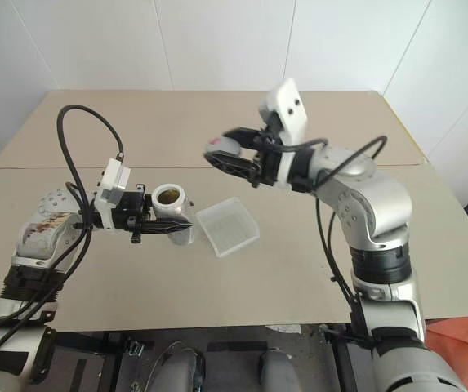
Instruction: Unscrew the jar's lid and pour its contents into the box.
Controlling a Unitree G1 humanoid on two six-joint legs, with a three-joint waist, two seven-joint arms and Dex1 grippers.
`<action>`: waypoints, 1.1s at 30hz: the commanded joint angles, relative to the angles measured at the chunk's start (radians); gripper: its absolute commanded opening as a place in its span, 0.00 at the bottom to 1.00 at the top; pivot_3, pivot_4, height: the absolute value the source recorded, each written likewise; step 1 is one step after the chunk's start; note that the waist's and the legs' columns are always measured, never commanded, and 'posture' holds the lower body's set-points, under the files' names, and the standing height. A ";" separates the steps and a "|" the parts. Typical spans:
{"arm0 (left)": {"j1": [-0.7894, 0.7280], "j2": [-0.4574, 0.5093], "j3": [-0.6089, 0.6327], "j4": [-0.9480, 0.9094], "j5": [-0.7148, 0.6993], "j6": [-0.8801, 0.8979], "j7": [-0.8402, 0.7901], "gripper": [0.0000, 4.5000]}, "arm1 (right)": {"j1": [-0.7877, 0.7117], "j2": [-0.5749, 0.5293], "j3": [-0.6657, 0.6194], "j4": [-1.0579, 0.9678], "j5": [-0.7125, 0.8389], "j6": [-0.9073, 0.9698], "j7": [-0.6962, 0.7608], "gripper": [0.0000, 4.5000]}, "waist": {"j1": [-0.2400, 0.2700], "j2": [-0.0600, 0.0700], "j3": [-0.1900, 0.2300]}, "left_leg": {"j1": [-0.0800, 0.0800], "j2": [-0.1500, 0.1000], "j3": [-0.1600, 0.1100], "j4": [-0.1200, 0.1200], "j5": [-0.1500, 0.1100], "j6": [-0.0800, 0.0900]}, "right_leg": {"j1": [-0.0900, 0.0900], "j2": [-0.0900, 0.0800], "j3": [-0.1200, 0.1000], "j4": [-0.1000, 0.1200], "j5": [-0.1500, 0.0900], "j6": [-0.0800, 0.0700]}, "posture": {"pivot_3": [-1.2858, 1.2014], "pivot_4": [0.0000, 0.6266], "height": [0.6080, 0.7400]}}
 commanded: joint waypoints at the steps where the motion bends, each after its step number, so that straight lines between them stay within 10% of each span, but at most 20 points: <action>1: 0.007 0.012 0.041 -0.033 -0.011 -0.017 0.024 0.42 | 0.099 -0.063 -0.048 -0.027 -0.080 -0.065 -0.053 0.61 | 0.001 0.000 0.000 | 0.000 0.000 0.000 0.000 0.000 0.000 | 0.000 0.000 0.000 0.000 0.000 0.000 | 0.52 0.24 1.00; 9: 0.023 0.025 0.071 -0.047 -0.004 -0.029 0.071 0.42 | 0.368 -0.094 -0.017 0.070 -0.250 -0.130 -0.170 0.61 | -0.007 0.000 0.000 | 0.000 -0.001 0.001 0.000 0.000 0.000 | 0.000 0.000 0.002 0.000 0.000 0.000 | 0.52 0.24 1.00; 14: 0.018 0.030 0.065 -0.062 0.016 -0.055 0.102 0.42 | 0.424 -0.098 -0.002 0.033 -0.276 -0.152 -0.156 0.97 | -0.008 0.000 0.000 | 0.001 0.000 0.001 0.000 0.000 0.000 | 0.000 0.000 0.002 0.000 0.000 0.000 | 0.52 0.24 1.00; 22: -0.047 0.024 0.033 -0.079 0.245 -0.220 0.336 0.42 | 0.409 -0.195 -0.074 -0.202 -0.153 0.097 -0.098 0.99 | 0.001 0.000 0.000 | 0.000 0.000 0.000 0.000 0.000 0.000 | 0.000 0.000 0.001 -0.001 0.000 0.000 | 0.52 0.24 1.00; 26: -0.118 0.048 -0.072 0.050 0.628 -0.583 0.602 0.42 | 0.243 -0.176 -0.080 -0.277 -0.002 0.443 -0.104 0.99 | -0.001 0.000 0.000 | 0.002 -0.001 0.000 0.000 0.000 0.000 | 0.002 0.000 0.001 0.000 0.000 0.000 | 0.52 0.24 1.00; 33: -0.420 0.136 -0.509 0.348 1.607 -0.968 1.543 0.42 | 0.133 -0.213 0.016 -0.246 0.090 0.429 0.026 0.99 | 0.013 0.000 0.000 | 0.000 -0.003 0.000 -0.002 0.000 0.000 | 0.000 -0.002 0.001 -0.002 0.001 0.001 | 0.52 0.24 1.00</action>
